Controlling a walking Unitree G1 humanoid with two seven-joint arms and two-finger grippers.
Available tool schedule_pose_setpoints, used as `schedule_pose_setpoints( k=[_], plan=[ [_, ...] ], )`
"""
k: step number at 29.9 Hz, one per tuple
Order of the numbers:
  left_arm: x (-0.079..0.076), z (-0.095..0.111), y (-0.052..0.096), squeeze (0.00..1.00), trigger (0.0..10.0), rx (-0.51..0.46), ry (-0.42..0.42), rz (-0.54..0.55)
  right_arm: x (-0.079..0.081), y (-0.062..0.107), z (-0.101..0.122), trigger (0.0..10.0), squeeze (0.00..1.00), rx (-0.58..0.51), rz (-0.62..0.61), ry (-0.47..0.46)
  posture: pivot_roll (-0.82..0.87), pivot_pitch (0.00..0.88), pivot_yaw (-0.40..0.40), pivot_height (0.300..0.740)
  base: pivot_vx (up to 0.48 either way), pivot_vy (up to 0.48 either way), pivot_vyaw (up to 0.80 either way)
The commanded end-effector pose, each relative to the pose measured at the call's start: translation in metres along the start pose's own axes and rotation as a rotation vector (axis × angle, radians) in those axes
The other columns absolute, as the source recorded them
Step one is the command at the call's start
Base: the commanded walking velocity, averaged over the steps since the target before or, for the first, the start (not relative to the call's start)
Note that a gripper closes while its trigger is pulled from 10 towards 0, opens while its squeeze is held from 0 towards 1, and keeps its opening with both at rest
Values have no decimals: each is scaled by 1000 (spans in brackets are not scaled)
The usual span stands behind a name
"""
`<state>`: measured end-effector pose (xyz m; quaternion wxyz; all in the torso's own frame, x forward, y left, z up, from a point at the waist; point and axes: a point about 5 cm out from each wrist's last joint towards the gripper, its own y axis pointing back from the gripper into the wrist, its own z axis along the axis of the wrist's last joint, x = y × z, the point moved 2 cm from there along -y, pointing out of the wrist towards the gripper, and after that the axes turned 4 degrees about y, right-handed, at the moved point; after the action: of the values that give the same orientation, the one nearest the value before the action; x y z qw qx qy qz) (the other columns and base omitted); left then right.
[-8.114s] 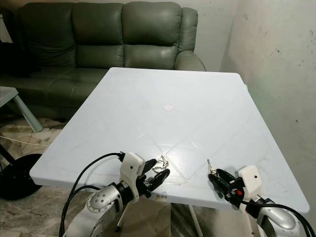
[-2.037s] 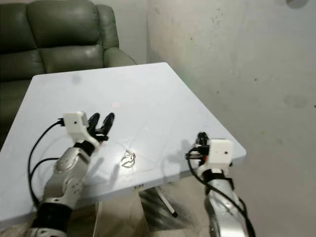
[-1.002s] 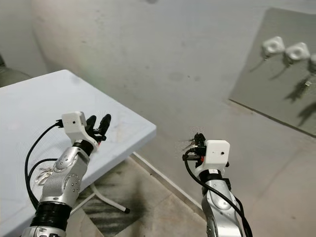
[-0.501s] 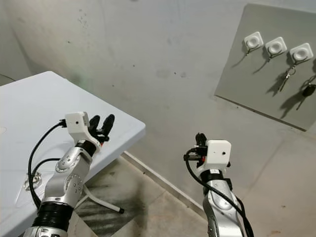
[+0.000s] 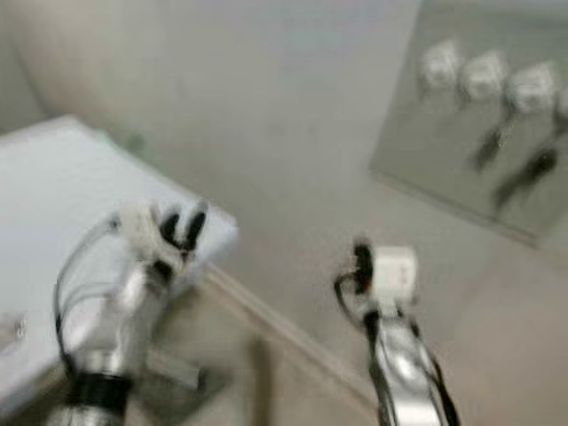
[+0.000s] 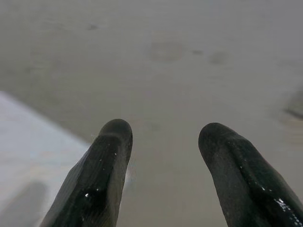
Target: Hang keys on a hook
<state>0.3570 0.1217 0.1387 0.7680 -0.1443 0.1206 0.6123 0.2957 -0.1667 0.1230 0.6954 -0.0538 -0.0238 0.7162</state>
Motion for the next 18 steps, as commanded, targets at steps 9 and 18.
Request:
schedule_pose_setpoints(
  k=[9,18],
  plan=[
    [6,4,0,0,10000,0,-15,38,4,-1,5,10000,0,-14,13,-4,-75,0,-11,740,0,0,-686],
    [4,4,0,0,10000,1,-22,24,4,-2,6,10000,0,-18,13,-8,-73,0,-10,740,0,0,-680]
  ],
)
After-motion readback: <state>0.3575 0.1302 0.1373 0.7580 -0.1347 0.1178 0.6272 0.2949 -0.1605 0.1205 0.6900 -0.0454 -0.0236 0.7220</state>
